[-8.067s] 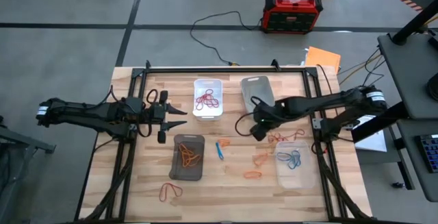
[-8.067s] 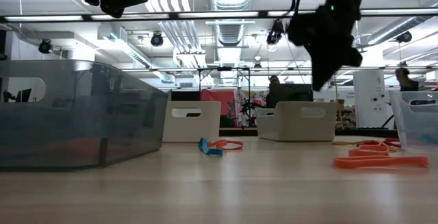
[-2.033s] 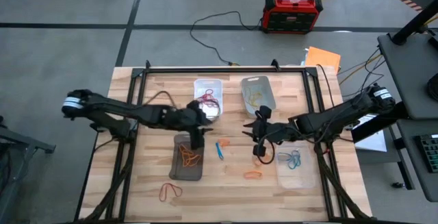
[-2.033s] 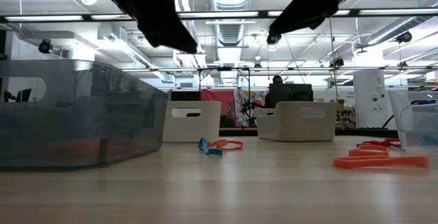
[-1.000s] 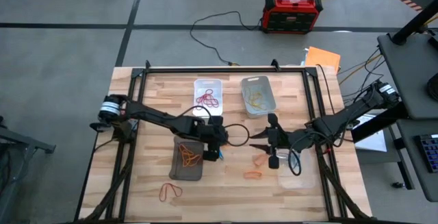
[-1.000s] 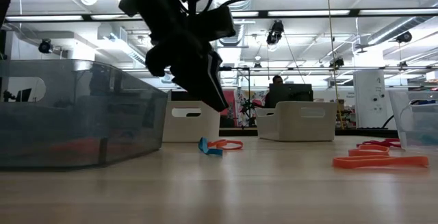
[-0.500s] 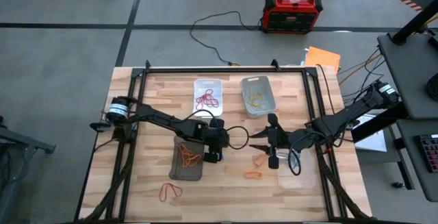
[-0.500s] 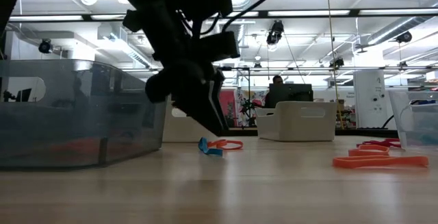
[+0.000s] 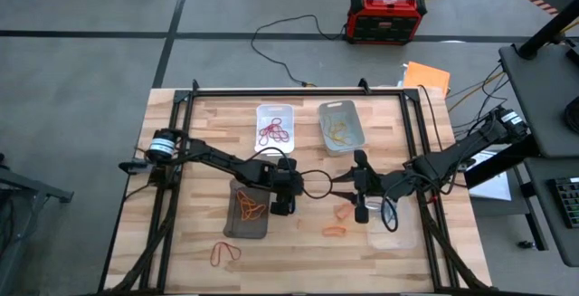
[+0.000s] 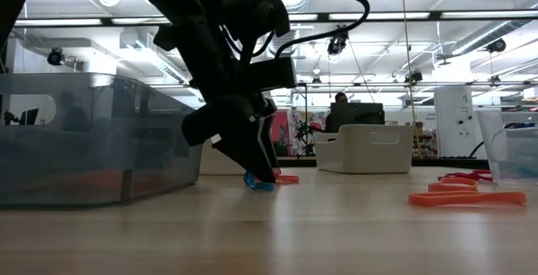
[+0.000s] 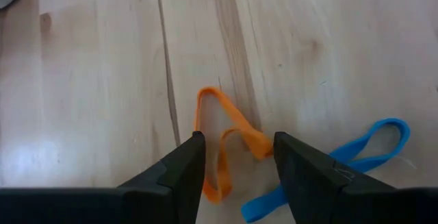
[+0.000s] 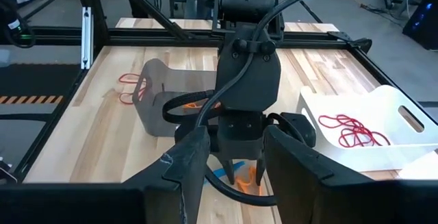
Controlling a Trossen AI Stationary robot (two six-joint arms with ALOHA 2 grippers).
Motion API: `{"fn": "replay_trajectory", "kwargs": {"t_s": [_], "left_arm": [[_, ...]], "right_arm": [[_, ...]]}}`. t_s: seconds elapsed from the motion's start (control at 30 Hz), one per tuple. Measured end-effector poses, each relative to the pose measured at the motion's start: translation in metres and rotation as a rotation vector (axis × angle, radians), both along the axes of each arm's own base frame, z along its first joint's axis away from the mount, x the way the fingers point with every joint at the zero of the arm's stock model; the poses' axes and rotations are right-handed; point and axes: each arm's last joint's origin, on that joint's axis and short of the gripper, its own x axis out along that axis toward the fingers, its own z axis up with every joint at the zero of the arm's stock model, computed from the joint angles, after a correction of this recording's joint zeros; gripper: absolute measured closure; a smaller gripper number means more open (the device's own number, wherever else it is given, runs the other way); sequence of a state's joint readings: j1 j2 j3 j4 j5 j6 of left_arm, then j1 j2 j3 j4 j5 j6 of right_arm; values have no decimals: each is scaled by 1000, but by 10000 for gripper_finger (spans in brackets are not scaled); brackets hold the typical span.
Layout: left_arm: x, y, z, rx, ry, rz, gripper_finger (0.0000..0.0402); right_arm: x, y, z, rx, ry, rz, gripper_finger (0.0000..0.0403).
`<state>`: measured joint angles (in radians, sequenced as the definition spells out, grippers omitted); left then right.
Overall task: Sort rubber bands into baskets
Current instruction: Put the orange rubber band into the black bin
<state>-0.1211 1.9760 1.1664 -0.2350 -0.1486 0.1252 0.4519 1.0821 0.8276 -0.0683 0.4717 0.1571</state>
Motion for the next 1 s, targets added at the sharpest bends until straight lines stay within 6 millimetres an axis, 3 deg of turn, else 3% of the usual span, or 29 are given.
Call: {"fn": "replay_trajectory", "kwargs": {"t_s": [0.17, 0.43, 0.63, 0.8, 1.0], "left_arm": [[0, 0, 0, 1, 1, -5, 271], [0, -1, -1, -5, 4, -9, 393], [2, 1, 5, 18, -14, -18, 399], [9, -4, 30, 28, -72, -53, 401], [0, -11, 61, 46, -111, -108, 401]], "right_arm": [[0, 0, 0, -1, 0, 0, 266], [0, 0, -2, -3, 4, 0, 270], [0, 0, -2, -3, 6, 0, 268], [0, 0, -2, 24, 2, -10, 274], [-1, 0, -3, 45, 3, -16, 280]]}}
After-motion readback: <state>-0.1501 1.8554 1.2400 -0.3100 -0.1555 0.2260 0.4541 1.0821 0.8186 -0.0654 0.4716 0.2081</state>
